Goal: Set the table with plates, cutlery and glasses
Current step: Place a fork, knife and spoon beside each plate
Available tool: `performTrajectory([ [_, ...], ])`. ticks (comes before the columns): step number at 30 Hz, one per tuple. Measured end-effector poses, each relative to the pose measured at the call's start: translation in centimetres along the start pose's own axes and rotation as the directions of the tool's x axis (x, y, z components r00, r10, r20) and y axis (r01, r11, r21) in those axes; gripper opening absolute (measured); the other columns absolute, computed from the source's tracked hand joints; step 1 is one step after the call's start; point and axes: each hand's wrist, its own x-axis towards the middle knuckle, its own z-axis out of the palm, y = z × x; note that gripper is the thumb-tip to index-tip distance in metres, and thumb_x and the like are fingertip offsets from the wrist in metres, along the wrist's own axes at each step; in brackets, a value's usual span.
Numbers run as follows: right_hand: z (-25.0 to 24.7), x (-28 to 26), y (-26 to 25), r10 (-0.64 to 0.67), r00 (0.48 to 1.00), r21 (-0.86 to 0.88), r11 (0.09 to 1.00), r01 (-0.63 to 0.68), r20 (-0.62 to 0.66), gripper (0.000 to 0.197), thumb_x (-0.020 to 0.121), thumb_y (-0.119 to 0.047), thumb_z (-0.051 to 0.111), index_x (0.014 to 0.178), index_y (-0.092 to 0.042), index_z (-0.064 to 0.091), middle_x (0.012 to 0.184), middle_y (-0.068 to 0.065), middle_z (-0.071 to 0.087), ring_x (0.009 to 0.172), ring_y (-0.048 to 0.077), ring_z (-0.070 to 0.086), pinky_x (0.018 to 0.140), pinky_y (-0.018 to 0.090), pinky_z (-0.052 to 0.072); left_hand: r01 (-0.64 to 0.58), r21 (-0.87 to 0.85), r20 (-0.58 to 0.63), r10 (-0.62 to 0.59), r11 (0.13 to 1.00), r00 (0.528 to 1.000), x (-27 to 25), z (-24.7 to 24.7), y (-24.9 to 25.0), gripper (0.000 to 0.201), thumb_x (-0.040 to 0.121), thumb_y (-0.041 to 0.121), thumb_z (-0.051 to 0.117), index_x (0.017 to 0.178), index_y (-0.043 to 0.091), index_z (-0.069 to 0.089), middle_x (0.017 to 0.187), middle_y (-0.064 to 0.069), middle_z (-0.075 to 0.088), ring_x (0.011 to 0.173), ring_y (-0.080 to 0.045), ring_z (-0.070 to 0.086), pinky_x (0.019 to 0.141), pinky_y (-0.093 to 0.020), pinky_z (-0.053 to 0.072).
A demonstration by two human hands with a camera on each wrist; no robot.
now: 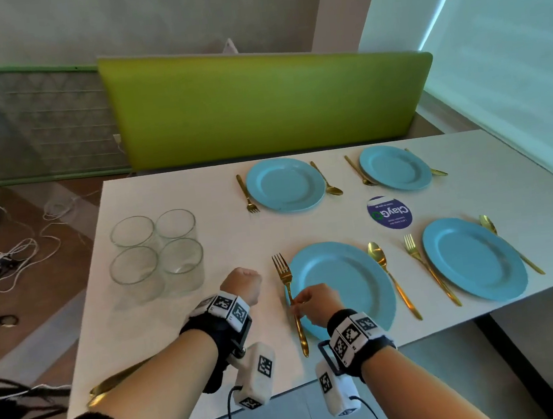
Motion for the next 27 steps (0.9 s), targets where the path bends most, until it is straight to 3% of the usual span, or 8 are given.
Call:
performTrajectory([
  [1, 0.8, -0.4, -0.4, -0.002, 1.0, -0.018, 1.0, 0.002, -0.004, 0.004, 0.08, -0.019, 0.073, 0.079, -0.016, 0.071, 0.087, 0.004, 0.067, 0.075, 0.011, 0.056, 0.08, 0.023, 0.048, 0.002, -0.005, -0.01, -0.002, 1.0, 1.0, 0.2, -1.0, -0.4, 0.029, 0.086, 0.011, 0.052, 0.058, 0.017, 0.049, 0.051, -0.001, 0.056, 0.069, -0.025, 0.054, 0.073, -0.029, 0.046],
  [5, 3.8, -0.9, -1.6, 0.02, 0.999, -0.126, 0.992, -0.025, -0.039, 0.019, 0.081, -0.024, 0.072, 0.096, -0.013, 0.074, 0.101, 0.003, 0.072, 0.086, 0.012, 0.062, 0.08, 0.019, 0.047, 0.001, -0.003, -0.011, -0.001, 1.0, 1.0, 0.3, -3.7, -2.1, 0.018, 0.091, 0.011, 0.049, 0.074, 0.013, 0.054, 0.065, -0.005, 0.056, 0.059, -0.019, 0.054, 0.068, -0.03, 0.051],
  [7, 4.7, -1.0, -1.9, 0.047, 0.997, -0.179, 0.982, -0.057, -0.06, 0.023, 0.081, -0.027, 0.072, 0.1, -0.013, 0.073, 0.107, 0.003, 0.072, 0.098, 0.016, 0.066, 0.087, 0.022, 0.05, -0.016, 0.01, -0.007, 0.016, 1.0, 1.0, 0.2, -4.7, -2.7, 0.02, 0.09, 0.01, 0.05, 0.071, 0.014, 0.054, 0.065, -0.005, 0.056, 0.058, -0.019, 0.054, 0.062, -0.027, 0.048],
  [9, 5.3, -1.0, -2.1, 0.074, 0.995, -0.223, 0.971, -0.088, -0.073, 0.024, 0.081, -0.027, 0.072, 0.102, -0.015, 0.073, 0.108, 0.003, 0.071, 0.103, 0.017, 0.065, 0.091, 0.024, 0.051, -0.035, 0.041, 0.001, 0.035, 0.999, 0.999, 0.3, -5.5, -3.3, 0.023, 0.089, 0.011, 0.051, 0.067, 0.016, 0.053, 0.064, -0.004, 0.057, 0.063, -0.024, 0.056, 0.065, -0.028, 0.047],
  [14, 6.1, -0.4, -2.3, 0.125, 0.982, -0.268, 0.95, -0.16, -0.142, 0.03, 0.076, -0.031, 0.075, 0.101, -0.014, 0.073, 0.106, 0.006, 0.071, 0.101, 0.021, 0.066, 0.09, 0.033, 0.055, -0.03, 0.083, 0.016, 0.029, 0.996, 0.999, 0.6, -7.2, -3.8, 0.011, 0.089, 0.012, 0.051, 0.081, 0.011, 0.057, 0.067, -0.004, 0.059, 0.072, -0.025, 0.058, 0.069, -0.03, 0.048],
  [17, 6.3, 0.0, -2.2, 0.147, 0.972, -0.277, 0.941, -0.194, -0.181, 0.031, 0.076, -0.031, 0.075, 0.101, -0.012, 0.072, 0.103, 0.007, 0.071, 0.098, 0.022, 0.066, 0.086, 0.032, 0.056, -0.043, 0.11, 0.028, 0.04, 0.993, 0.999, 0.6, -7.8, -3.7, 0.013, 0.089, 0.013, 0.051, 0.077, 0.012, 0.057, 0.066, -0.002, 0.059, 0.074, -0.024, 0.06, 0.076, -0.032, 0.053],
  [21, 6.3, 0.4, -2.0, 0.171, 0.953, -0.259, 0.937, -0.236, -0.25, 0.034, 0.073, -0.033, 0.078, 0.098, -0.011, 0.069, 0.099, 0.006, 0.07, 0.09, 0.023, 0.067, 0.073, 0.027, 0.053, -0.051, 0.134, 0.037, 0.046, 0.99, 0.998, 0.8, -8.2, -3.8, 0.017, 0.089, 0.014, 0.051, 0.073, 0.014, 0.057, 0.067, -0.001, 0.059, 0.076, -0.023, 0.06, 0.085, -0.034, 0.055],
  [27, 5.2, 0.6, -1.6, 0.203, 0.926, -0.264, 0.919, -0.293, -0.32, 0.038, 0.072, -0.036, 0.077, 0.096, -0.01, 0.063, 0.085, 0.005, 0.061, 0.077, 0.023, 0.058, 0.065, 0.027, 0.048, -0.055, 0.175, 0.04, 0.049, 0.983, 0.998, 1.2, -8.9, -4.2, 0.02, 0.09, 0.017, 0.052, 0.071, 0.019, 0.055, 0.084, -0.009, 0.063, 0.081, -0.024, 0.061, 0.089, -0.036, 0.055],
])
